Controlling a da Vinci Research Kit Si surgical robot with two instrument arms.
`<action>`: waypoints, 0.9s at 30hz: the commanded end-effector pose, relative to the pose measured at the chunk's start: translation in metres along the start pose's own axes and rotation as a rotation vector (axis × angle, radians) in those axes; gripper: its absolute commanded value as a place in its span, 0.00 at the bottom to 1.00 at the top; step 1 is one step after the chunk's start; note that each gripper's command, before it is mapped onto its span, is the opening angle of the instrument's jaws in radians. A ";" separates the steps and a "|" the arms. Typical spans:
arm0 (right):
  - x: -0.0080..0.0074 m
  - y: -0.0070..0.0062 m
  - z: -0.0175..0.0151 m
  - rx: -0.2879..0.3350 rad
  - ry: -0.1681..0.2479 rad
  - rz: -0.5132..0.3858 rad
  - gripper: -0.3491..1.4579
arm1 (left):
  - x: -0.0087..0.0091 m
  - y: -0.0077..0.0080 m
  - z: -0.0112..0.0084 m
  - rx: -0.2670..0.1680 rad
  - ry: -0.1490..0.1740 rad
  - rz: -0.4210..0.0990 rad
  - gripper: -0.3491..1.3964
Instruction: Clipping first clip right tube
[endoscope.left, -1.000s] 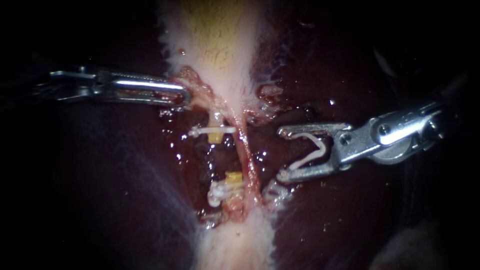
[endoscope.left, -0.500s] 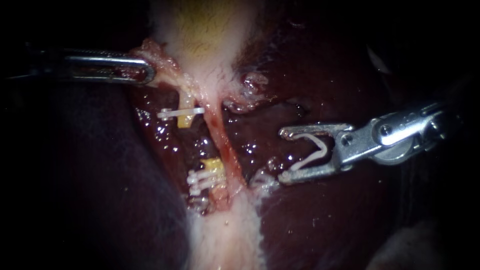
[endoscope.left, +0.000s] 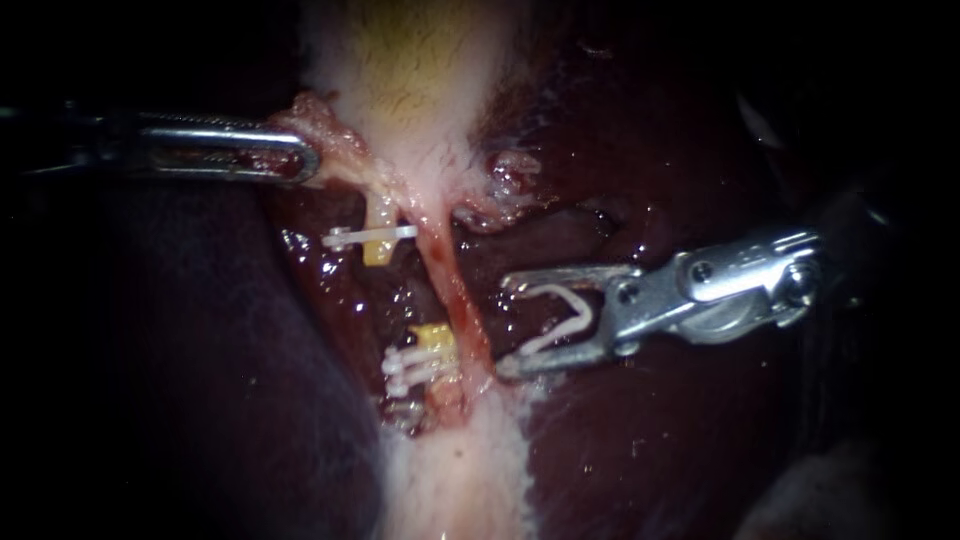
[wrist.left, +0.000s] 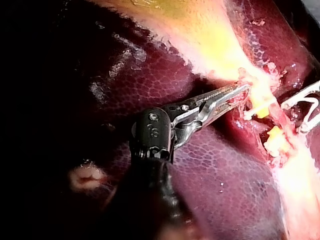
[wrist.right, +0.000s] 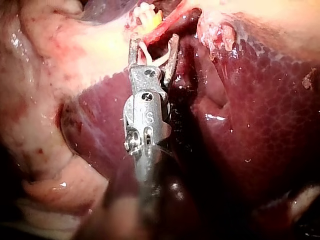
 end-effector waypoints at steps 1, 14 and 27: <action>-0.0001 0.0000 0.0004 0.011 0.004 0.010 0.46 | 0.0000 0.0000 0.0000 0.000 0.000 0.000 0.00; -0.0013 -0.0006 0.0048 0.060 0.043 0.066 0.46 | 0.0000 0.0000 0.0002 0.001 0.000 0.000 0.00; -0.0007 -0.0012 0.0056 0.134 0.103 0.090 0.45 | 0.0001 0.0000 0.0002 0.001 0.000 0.000 0.00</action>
